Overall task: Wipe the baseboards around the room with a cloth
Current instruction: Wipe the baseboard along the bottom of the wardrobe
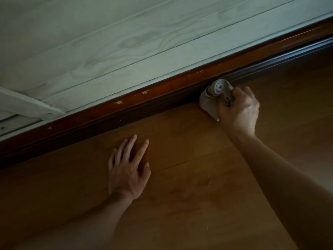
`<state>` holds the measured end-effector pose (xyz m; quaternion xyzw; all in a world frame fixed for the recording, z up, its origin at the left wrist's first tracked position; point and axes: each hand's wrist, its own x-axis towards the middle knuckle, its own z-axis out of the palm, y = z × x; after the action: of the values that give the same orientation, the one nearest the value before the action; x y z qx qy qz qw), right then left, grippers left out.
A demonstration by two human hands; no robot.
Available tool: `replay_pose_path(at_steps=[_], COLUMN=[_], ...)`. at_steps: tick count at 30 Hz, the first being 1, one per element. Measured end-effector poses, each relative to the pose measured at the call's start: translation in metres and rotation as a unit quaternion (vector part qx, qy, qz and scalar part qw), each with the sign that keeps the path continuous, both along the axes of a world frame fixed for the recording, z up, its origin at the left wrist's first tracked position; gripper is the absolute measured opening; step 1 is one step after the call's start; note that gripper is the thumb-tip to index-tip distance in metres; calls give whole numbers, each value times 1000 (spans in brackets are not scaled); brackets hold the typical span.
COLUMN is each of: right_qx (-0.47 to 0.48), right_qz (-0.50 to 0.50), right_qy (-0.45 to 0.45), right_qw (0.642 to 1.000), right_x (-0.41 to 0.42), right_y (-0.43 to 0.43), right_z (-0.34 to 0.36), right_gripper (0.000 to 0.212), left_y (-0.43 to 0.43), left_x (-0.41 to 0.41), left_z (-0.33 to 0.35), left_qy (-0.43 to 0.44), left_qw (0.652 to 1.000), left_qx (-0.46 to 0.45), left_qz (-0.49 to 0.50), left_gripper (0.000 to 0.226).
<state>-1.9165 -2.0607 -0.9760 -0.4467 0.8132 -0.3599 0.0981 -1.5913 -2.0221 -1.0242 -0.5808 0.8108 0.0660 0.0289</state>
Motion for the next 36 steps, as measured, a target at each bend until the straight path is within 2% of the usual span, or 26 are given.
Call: replay_pose_path(at_steps=[4,10,17,23,28,33,36], right_qx=[11,25,48,57,46,36,32], right_qz=[6,101,18,69,54,97,99], right_qy=[9,32,48,56,67,57,62], right_qw=[1000,994,998,994,995,993,993], right_x=[-18,-7,-27,-23,-51,-51,-64], right_y=[-1,-6,-3,-5,-4,-6,-6], right_z=[1,4,11,11,7,3,2], right_gripper=[21,20,22,24,24,22,21], left_y=[-2,-1,-3,-4,-10,-40,-45], left_x=[-2,-4,-1,-1,-10,-20,-47], left_z=[4,8,8,11,19,44,54], left_qy=[-1,-3,-12,-29,-43,-65,-87], left_qw=[1000,999,999,998,995,978,971], left_qx=[21,39,43,51,73,127,150], left_qz=[-1,1,-6,-14,-47,-155,-162], left_gripper=[62,62,62,63,66,65,67])
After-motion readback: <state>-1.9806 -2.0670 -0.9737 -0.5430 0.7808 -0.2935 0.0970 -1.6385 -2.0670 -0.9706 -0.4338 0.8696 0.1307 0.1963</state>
